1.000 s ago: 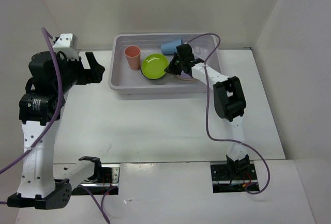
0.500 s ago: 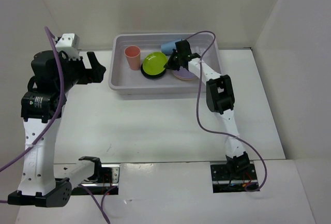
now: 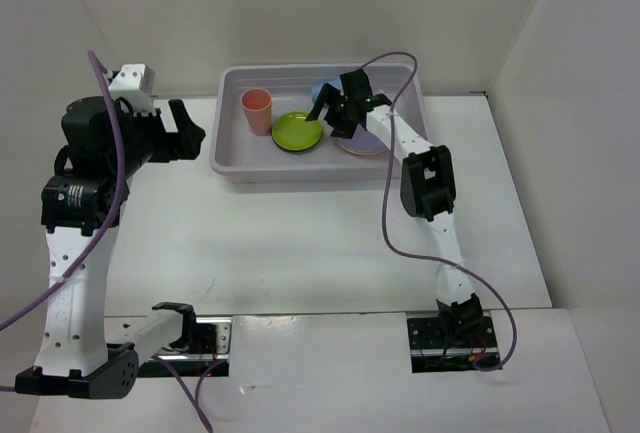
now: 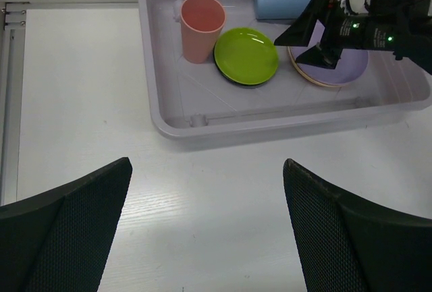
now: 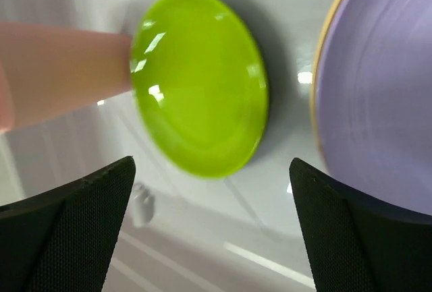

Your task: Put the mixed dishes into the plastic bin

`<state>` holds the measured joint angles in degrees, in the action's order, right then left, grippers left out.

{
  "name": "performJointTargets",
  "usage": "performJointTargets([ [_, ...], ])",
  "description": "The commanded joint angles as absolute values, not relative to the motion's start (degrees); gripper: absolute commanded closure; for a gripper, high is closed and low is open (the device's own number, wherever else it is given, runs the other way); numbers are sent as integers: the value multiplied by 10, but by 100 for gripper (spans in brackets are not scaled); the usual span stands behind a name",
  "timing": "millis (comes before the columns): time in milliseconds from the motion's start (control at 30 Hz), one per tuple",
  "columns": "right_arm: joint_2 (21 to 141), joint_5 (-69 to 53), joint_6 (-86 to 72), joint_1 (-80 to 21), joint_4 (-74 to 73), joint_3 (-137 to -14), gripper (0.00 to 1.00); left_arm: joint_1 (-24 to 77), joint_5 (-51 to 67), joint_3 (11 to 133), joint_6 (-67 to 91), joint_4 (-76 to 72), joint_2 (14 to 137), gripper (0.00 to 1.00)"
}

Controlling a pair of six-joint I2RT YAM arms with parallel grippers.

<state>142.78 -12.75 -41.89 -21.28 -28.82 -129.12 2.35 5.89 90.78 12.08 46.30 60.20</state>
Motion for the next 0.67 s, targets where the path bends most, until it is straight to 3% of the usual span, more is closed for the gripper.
performJointTargets([
  [0,1297,-113,-388,-213,-300,-1288,0,25,77,933,120,453,601,1],
  [300,943,-53,-391,-213,-187,-939,0,25,209,913,121,438,639,1],
  [633,687,-11,-391,-223,-141,-770,0,47,297,867,169,371,667,1],
])
